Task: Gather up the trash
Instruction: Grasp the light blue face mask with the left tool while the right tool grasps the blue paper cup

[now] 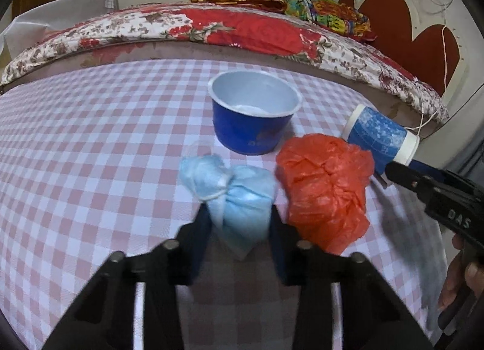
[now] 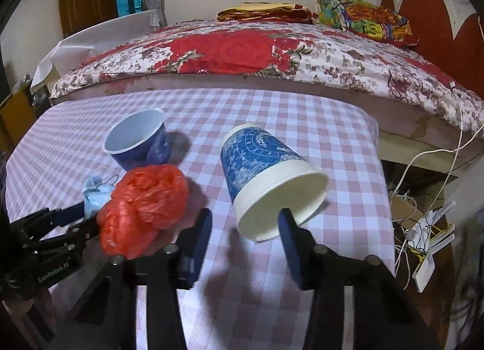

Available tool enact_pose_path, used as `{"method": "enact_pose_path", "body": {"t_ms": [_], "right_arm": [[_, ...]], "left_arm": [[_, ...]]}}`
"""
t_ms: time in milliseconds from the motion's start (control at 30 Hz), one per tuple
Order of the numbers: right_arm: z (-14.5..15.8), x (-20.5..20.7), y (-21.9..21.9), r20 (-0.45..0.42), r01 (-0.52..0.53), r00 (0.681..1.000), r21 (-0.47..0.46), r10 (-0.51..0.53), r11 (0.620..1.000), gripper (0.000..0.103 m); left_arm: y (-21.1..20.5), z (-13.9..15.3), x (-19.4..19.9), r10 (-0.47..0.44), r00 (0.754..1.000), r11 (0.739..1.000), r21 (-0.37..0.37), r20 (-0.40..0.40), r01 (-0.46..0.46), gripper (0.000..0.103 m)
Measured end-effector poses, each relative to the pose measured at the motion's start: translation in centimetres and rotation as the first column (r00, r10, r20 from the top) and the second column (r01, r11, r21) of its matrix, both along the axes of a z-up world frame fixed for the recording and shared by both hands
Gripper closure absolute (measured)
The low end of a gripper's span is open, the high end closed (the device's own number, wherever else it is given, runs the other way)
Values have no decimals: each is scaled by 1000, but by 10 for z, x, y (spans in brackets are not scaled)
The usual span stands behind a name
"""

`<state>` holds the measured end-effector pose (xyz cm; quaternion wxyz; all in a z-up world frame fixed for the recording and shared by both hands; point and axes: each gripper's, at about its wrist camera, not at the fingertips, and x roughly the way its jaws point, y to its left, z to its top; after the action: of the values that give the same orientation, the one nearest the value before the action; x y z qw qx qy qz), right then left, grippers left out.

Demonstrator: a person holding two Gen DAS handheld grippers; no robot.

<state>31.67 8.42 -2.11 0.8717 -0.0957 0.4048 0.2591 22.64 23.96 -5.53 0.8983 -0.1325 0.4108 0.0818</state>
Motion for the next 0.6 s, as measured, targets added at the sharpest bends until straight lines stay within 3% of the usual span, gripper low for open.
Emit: {"method": "enact_pose_path", "body": {"t_ms": [67, 167, 600], "right_arm": [[-3, 4, 0, -17, -8, 1000, 17, 8, 1000, 80], [-4, 5, -2, -21, -10, 1000, 45, 11, 999, 98], [15, -34, -35, 73, 13, 997, 42, -16, 999, 99]], "left_arm": [[2, 1, -1, 4, 1000, 1000, -3, 6, -4, 75], [5, 3, -4, 5, 1000, 1000, -7, 26, -5, 79], [-21, 7, -14, -48, 997, 999, -20, 56, 49, 82]]}}
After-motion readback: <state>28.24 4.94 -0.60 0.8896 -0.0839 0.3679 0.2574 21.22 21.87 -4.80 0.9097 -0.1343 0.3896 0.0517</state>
